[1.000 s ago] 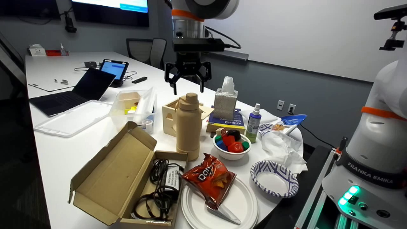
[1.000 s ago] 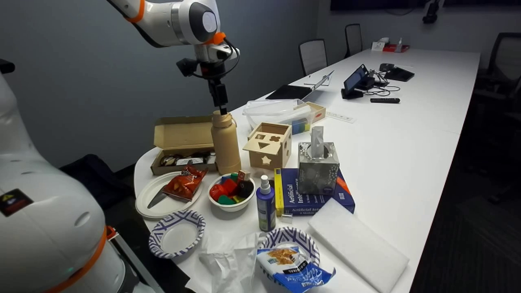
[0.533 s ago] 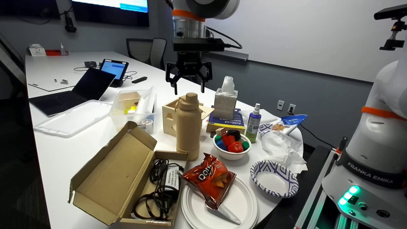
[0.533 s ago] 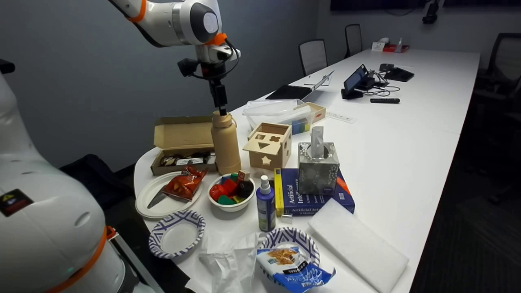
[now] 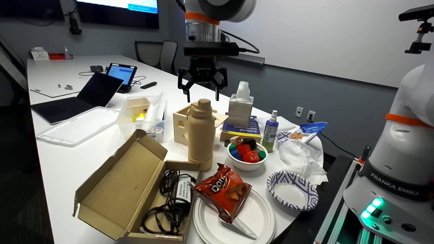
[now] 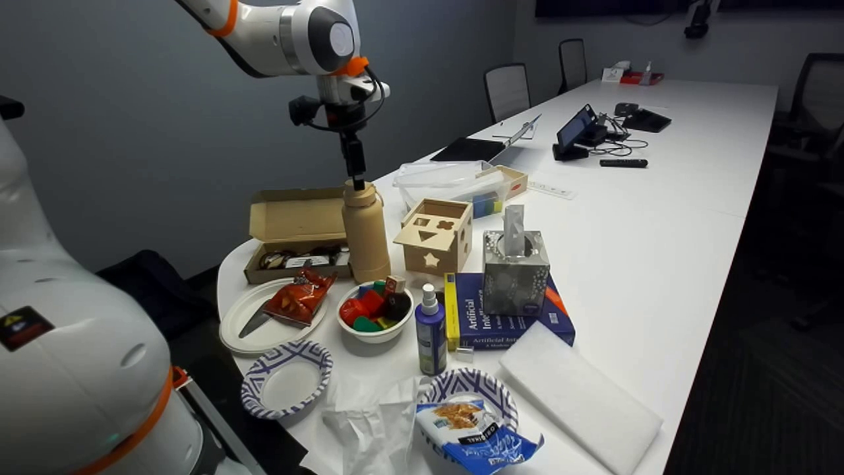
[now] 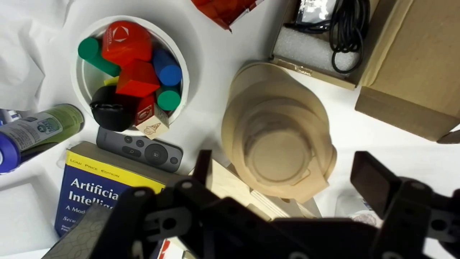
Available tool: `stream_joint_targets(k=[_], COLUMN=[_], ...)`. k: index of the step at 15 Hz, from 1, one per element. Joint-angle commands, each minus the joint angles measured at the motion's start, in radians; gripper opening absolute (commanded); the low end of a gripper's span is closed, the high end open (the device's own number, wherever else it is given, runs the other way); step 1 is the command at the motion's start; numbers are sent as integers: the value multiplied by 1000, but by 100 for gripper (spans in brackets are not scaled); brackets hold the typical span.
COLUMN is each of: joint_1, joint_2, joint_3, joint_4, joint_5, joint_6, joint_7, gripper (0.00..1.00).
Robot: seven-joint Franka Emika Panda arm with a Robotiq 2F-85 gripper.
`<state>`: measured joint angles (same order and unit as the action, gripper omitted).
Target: Twist the bottle on the table
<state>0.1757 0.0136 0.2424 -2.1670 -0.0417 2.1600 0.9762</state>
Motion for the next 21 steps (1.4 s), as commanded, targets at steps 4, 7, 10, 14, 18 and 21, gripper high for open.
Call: stream_joint_targets(k=[4,7,10,14,18,21], joint_1=[13,12,12,12,8,4], joint_2=[-31,-33,-35,-28,-14,-6], joint_3=[-16,-19,-19,-19,-23,-29], joint_4=[-31,-27,-21,-9,2,7], joint_5=[17,14,8,15,18,35], joint_6=[9,7,-3,-15,-12,0], joint_7=[24,23,25,-4,-89,-187], gripper=[53,30,21,21,21,21])
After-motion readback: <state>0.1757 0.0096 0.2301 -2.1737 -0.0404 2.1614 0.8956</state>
